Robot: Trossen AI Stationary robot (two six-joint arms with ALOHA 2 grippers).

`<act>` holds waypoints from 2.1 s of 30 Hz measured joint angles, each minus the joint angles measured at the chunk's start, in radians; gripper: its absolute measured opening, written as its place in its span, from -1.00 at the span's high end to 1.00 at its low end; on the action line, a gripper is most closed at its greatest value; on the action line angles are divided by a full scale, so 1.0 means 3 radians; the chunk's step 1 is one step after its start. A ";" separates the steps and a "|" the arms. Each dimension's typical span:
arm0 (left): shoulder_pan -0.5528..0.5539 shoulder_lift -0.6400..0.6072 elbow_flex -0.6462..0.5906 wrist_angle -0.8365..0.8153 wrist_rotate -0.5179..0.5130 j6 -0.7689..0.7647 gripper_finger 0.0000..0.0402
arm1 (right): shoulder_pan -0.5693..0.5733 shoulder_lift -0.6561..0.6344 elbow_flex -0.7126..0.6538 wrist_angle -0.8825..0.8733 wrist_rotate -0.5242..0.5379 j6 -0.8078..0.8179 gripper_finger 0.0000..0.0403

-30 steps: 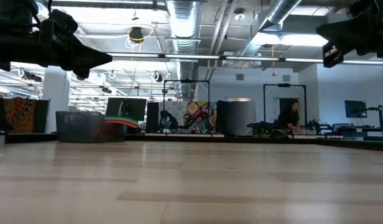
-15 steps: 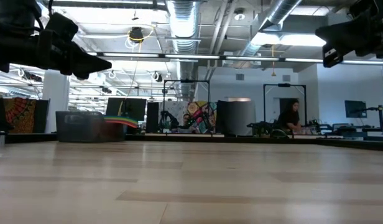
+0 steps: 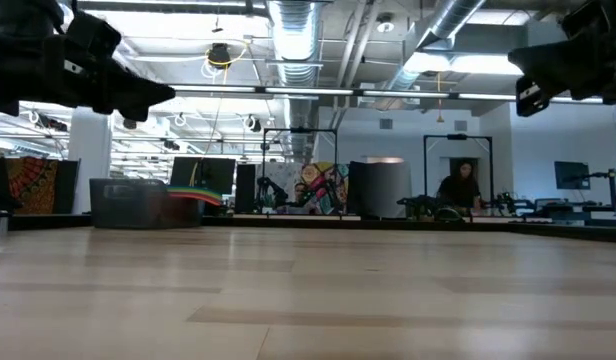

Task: Nest measuring cups in basket
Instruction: Return to Home Position

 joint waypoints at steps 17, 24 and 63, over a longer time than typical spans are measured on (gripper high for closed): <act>0.0000 0.0001 0.0000 0.0214 0.0397 -0.0303 1.00 | 0.0001 0.0000 -0.0003 0.0042 -0.0234 0.0118 0.86; 0.0000 0.0002 0.0106 0.0198 0.0041 -0.0322 1.00 | 0.0000 0.0000 -0.0004 -0.0164 -0.0234 0.0117 0.90; -0.0017 -0.0951 0.0006 -0.1178 -0.0438 -0.0483 1.00 | -0.0001 0.0018 -0.0006 -0.0237 -0.0230 0.0114 0.81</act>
